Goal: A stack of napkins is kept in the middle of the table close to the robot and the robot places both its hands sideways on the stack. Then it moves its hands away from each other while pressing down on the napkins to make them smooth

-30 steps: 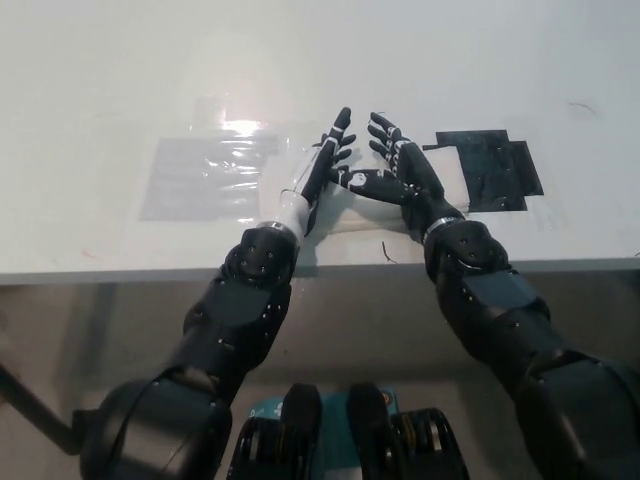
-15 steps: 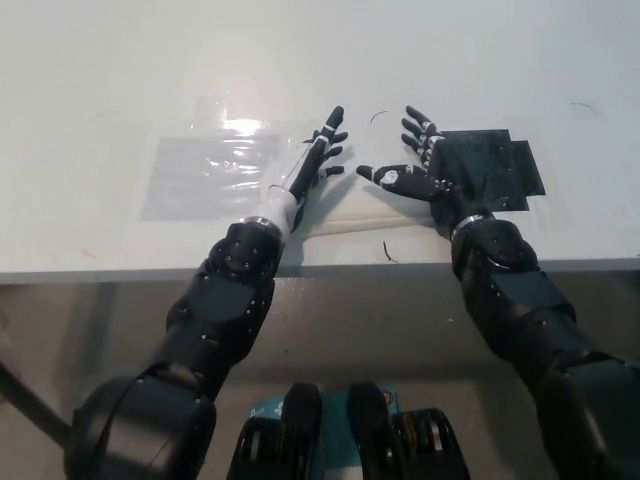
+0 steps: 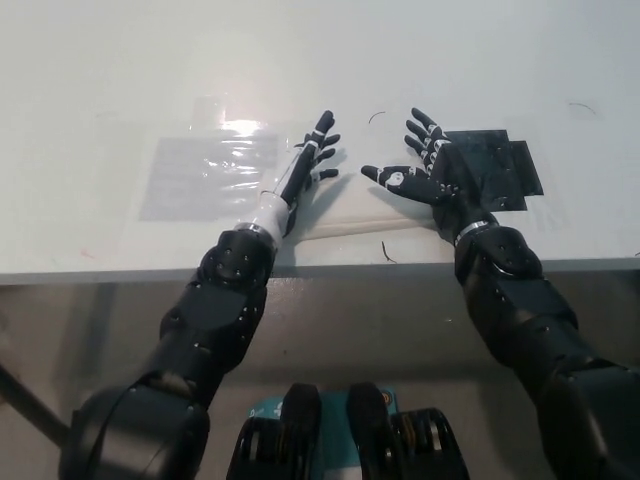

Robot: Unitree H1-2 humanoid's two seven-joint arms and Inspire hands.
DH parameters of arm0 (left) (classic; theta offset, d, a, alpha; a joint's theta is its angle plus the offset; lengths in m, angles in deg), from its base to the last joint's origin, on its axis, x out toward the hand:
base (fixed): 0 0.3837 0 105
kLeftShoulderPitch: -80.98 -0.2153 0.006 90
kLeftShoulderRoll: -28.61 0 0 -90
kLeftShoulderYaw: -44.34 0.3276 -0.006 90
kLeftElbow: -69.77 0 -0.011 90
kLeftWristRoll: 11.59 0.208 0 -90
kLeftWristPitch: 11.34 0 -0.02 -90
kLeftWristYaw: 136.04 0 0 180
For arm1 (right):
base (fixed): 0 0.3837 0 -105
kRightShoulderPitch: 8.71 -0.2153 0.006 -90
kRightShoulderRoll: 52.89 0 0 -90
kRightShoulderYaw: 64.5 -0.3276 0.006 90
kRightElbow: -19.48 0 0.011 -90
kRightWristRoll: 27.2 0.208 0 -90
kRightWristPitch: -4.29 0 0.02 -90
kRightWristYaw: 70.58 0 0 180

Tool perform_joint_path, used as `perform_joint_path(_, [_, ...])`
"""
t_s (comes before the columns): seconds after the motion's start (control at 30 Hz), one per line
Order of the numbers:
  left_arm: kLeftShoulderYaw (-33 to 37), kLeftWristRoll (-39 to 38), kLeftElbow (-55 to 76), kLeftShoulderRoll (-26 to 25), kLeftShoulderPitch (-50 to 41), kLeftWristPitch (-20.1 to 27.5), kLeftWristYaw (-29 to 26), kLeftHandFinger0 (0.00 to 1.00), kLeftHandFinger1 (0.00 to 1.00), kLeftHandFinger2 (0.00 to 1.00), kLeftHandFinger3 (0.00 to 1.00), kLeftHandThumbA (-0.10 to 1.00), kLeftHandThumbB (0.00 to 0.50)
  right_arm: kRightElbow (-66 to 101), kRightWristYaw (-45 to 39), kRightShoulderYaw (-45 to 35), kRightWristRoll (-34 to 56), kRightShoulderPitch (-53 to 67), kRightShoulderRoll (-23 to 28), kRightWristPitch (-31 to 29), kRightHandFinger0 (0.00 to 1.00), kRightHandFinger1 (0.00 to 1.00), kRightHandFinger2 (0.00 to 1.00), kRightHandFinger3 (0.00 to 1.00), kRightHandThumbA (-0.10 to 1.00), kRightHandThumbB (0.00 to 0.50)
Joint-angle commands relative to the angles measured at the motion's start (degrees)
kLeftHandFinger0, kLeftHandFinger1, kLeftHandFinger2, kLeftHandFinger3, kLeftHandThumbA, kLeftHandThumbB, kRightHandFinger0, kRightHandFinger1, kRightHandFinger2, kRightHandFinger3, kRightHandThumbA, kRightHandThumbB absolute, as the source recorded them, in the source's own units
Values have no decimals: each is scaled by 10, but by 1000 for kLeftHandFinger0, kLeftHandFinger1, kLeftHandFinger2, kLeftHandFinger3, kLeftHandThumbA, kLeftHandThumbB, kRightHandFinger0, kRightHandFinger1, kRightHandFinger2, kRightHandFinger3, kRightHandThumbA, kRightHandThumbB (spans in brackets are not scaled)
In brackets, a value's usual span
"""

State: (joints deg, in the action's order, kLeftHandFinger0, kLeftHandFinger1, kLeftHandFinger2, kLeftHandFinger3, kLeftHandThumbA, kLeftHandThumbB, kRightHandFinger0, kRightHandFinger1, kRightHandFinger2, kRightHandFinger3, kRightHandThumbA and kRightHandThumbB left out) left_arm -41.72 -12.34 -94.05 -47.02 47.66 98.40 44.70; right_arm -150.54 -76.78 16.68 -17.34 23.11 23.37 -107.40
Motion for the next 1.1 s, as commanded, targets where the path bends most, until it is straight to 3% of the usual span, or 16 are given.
perform_joint_path(0.0, [-7,5,-11,-37,-5,-15,3,1000,1000,1000,1000,1000,339,-11,-12,-19,19,25,25,15,1000,1000,1000,1000,1000,283])
perform_joint_path(0.2, [-14,1,-8,-54,-10,-13,13,1000,1000,1000,1000,1000,334,-8,-21,-29,20,25,28,9,1000,1000,1000,1000,1000,261])
perform_joint_path(0.27, [-16,0,-5,-60,-12,-5,17,1000,1000,1000,1000,1000,318,-7,-18,-30,20,26,31,11,1000,1000,1000,1000,1000,283])
perform_joint_path(0.5, [-21,1,-6,-87,-15,-2,16,1000,1000,1000,1000,1000,337,-2,-26,-41,31,30,46,5,1000,1000,1000,1000,1000,273])
perform_joint_path(0.7, [-16,8,-5,-100,-15,-1,17,1000,1000,1000,1000,1000,337,10,-52,-57,41,19,55,2,1000,1000,1000,1000,1000,335])
perform_joint_path(0.8, [-19,4,-4,-100,-17,-3,18,1000,1000,1000,1000,1000,334,28,-62,-60,44,11,55,-18,1000,1000,1000,1000,1000,286])
perform_joint_path(0.9, [-18,5,0,-98,-20,-2,17,1000,1000,1000,1000,1000,336,67,-71,-62,48,6,50,-30,1000,1000,1000,1000,1000,295])
perform_joint_path(1.07, [-17,5,3,-92,-22,0,20,1000,1000,1000,1000,1000,351,171,-81,-55,57,19,39,2,1000,1000,1000,1000,1000,299])
